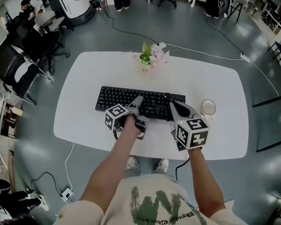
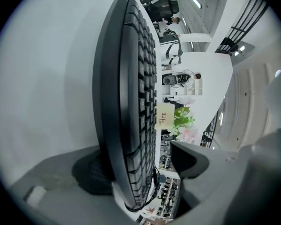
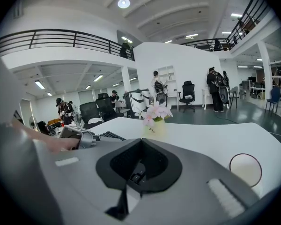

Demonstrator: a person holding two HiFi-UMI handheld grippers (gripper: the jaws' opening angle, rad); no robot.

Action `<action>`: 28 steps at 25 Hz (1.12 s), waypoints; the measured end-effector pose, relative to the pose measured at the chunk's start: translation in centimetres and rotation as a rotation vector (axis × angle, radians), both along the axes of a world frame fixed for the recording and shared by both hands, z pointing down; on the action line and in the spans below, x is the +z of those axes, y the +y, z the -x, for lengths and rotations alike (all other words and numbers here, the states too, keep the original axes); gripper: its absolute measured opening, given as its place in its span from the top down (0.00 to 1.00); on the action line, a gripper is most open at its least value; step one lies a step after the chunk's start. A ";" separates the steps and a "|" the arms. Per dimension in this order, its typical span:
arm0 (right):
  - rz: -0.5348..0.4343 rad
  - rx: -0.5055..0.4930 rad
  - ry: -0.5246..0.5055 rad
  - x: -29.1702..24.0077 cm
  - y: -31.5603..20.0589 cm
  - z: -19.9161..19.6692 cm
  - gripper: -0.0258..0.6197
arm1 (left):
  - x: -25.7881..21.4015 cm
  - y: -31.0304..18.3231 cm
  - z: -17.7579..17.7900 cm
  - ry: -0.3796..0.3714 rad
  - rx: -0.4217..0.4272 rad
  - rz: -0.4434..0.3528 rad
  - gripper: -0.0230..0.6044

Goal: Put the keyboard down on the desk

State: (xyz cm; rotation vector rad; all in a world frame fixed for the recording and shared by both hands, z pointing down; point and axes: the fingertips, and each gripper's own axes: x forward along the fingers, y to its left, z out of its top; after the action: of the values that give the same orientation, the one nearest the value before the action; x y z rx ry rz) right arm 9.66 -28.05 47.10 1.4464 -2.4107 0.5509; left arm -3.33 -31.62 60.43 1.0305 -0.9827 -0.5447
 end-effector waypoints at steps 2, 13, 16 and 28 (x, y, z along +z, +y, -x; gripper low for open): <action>0.000 -0.003 -0.003 0.1 0.0 0.1 0.96 | -0.1 -0.1 0.0 -0.003 0.002 0.013 0.35; 0.006 -0.002 -0.011 0.5 -0.1 -0.1 0.96 | -0.3 0.3 -0.5 -0.003 0.072 0.091 0.22; 0.006 0.003 -0.013 0.6 -0.1 -0.2 0.96 | -0.3 0.4 -0.5 0.014 0.079 0.098 0.21; -0.011 0.027 -0.011 -0.1 0.1 -0.6 0.96 | -0.2 1.9 -0.1 0.012 0.114 0.119 0.21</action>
State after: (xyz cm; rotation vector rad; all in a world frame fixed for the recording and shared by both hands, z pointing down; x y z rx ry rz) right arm 10.26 -27.93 46.95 1.4866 -2.4092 0.5547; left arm -3.19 -29.73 60.19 0.9687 -0.9285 -0.3933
